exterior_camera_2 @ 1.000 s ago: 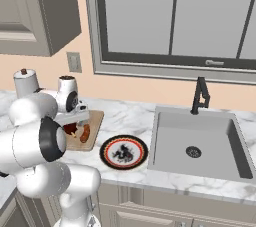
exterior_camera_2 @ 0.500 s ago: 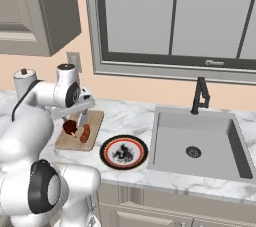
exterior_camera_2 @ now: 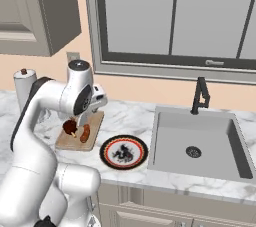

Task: Pick up the knife from the drawer and place it on the cutting board. Then place the meat from the plate to the cutting board.

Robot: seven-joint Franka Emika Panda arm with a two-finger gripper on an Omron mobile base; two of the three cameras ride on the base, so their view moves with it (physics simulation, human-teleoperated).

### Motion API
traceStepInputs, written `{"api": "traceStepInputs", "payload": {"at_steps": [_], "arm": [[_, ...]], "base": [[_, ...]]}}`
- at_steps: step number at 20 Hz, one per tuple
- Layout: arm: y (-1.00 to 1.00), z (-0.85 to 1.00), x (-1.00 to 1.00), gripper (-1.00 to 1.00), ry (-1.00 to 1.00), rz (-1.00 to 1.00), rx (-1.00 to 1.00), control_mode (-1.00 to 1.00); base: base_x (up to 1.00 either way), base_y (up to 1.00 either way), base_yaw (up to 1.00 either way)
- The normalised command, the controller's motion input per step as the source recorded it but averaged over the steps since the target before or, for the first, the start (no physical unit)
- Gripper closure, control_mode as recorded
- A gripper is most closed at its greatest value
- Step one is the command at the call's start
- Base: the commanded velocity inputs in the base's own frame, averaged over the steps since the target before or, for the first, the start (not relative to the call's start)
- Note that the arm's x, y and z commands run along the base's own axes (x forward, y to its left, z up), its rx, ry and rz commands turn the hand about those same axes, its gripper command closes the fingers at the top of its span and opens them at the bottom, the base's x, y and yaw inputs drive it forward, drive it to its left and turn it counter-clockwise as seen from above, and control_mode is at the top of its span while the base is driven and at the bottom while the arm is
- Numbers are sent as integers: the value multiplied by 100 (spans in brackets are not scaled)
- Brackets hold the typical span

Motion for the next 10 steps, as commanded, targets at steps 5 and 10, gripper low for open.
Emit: {"api": "traceStepInputs", "payload": {"at_steps": [5, 10], "arm": [[-34, 75, -100, -100, -5, -2, 7, -100], [0, 86, -100, -100, -7, -10, 6, -100]], "base": [[0, 0, 0], [0, 0, 0]]}}
